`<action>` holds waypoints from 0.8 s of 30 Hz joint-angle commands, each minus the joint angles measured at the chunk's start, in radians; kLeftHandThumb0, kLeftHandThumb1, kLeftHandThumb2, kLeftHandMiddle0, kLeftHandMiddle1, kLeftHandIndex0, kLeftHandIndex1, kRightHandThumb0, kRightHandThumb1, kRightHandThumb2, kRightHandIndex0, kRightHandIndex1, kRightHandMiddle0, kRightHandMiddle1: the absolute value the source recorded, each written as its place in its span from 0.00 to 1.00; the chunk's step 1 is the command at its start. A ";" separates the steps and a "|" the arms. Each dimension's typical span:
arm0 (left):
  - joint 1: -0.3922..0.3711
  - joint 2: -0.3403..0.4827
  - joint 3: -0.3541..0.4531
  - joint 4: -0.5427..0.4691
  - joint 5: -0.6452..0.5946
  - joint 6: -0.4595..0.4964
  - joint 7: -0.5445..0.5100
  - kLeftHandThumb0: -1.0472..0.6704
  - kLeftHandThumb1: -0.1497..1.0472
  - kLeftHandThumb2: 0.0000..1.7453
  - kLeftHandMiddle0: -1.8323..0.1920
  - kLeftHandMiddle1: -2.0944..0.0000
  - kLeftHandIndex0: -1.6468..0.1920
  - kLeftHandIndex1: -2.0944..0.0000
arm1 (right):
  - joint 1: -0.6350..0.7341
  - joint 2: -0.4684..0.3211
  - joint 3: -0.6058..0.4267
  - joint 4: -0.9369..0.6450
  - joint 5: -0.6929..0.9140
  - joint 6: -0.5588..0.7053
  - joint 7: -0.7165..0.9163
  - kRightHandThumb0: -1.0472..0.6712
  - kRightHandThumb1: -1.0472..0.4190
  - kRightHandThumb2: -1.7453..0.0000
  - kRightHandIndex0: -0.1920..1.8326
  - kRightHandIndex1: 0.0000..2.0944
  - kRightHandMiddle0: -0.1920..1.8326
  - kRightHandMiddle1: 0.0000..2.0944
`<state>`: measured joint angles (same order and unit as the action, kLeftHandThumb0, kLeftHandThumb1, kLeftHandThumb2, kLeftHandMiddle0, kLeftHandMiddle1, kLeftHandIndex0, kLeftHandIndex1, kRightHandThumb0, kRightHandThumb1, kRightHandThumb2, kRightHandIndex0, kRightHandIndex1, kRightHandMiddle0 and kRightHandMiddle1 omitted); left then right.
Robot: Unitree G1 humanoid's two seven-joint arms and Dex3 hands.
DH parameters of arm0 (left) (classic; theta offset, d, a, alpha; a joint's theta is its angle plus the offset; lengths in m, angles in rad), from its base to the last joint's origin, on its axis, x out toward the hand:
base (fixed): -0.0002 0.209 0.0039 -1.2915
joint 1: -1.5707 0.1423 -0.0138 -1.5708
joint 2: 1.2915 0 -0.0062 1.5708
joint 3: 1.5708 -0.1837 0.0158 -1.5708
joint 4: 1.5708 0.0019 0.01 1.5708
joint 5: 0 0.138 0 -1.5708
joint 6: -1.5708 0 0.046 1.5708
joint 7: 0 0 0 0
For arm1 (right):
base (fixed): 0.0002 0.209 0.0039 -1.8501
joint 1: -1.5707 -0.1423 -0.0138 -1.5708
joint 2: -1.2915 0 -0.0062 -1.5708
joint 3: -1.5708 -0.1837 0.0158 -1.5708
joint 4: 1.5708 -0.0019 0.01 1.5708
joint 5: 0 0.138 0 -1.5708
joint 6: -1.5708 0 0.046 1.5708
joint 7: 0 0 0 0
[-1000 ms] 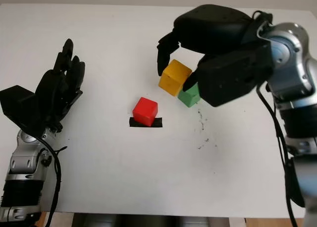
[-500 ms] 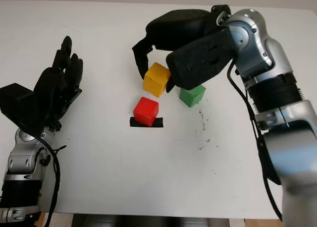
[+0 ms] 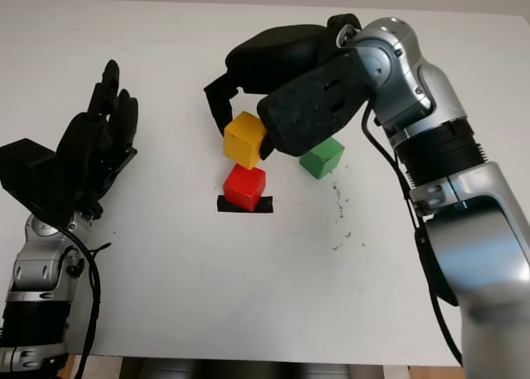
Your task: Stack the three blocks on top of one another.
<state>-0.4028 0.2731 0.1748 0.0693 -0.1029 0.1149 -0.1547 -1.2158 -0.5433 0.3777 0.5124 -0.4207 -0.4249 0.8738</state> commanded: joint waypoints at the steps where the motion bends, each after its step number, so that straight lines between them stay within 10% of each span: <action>1: 0.012 0.003 0.000 -0.022 0.003 0.003 0.006 0.16 1.00 0.31 1.00 1.00 1.00 1.00 | -0.005 0.011 -0.003 -0.031 0.019 0.029 0.023 0.38 0.08 0.97 0.24 0.02 0.31 0.71; 24: 0.034 -0.014 -0.006 -0.037 0.015 -0.020 0.023 0.17 1.00 0.31 1.00 0.97 0.99 0.98 | 0.044 0.017 0.033 -0.089 0.016 0.080 0.090 0.37 0.09 0.97 0.24 0.02 0.30 0.74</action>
<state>-0.3848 0.2631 0.1725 0.0534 -0.0916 0.1011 -0.1366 -1.1774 -0.5247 0.4088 0.4384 -0.4038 -0.3344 0.9598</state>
